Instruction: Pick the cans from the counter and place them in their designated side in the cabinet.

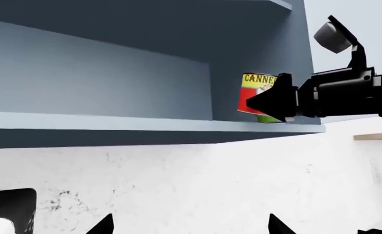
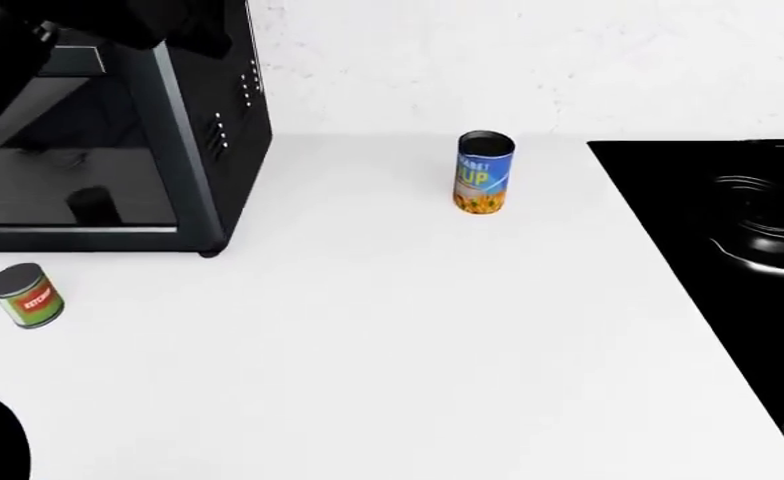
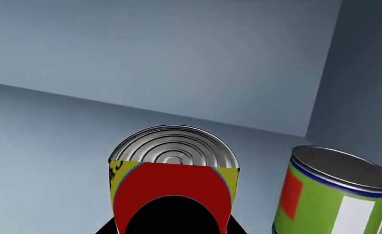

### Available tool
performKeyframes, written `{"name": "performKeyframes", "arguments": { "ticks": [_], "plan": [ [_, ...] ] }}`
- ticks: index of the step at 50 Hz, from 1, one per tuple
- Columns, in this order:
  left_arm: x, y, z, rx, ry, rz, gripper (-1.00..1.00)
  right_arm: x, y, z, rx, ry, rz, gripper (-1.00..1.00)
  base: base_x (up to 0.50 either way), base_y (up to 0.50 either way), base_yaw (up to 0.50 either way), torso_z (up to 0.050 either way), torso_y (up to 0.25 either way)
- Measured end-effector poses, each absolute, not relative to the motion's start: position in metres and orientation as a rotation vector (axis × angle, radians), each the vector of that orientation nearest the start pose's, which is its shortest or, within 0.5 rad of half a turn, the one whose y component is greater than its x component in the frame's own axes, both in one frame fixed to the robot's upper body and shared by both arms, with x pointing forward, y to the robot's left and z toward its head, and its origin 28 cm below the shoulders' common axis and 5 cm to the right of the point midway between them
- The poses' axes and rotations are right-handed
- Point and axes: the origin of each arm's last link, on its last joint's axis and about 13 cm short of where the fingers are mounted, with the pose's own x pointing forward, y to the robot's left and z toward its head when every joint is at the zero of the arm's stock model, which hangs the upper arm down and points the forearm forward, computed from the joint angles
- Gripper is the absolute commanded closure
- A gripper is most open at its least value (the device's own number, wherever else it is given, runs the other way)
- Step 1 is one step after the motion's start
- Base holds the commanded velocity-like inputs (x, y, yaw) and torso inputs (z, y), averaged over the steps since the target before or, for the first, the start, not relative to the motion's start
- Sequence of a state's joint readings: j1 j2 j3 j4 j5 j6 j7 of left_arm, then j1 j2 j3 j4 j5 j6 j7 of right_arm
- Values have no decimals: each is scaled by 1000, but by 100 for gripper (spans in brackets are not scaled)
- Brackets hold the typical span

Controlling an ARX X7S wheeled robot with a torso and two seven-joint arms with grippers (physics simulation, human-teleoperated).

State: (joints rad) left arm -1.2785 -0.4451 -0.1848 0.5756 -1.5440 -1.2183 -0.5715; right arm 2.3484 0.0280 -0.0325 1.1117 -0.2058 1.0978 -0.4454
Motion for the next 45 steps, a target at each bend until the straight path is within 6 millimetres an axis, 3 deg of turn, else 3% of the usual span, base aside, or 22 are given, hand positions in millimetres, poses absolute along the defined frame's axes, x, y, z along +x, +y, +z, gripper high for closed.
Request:
{"name": "performKeyframes", "arguments": {
  "ticks": [10,11,32,45],
  "plan": [
    [201,237,368,-91,-511,-532,-100,292,-122,561,-115,-114,213,100,276,-48,0,0,1],
    [201,236,368,-91,-511,-532,-100,292,-122,561,-116,-113,211,-100,0,0,0,0,0],
    [201,236,367,-96,-507,-534,-100,289,-122,564,-122,-132,214,-100,-3,0,0,0,1],
    [201,236,367,-95,-508,-535,-100,289,-122,564,-123,-132,214,-100,-291,-5,0,0,1]
  ]
}}
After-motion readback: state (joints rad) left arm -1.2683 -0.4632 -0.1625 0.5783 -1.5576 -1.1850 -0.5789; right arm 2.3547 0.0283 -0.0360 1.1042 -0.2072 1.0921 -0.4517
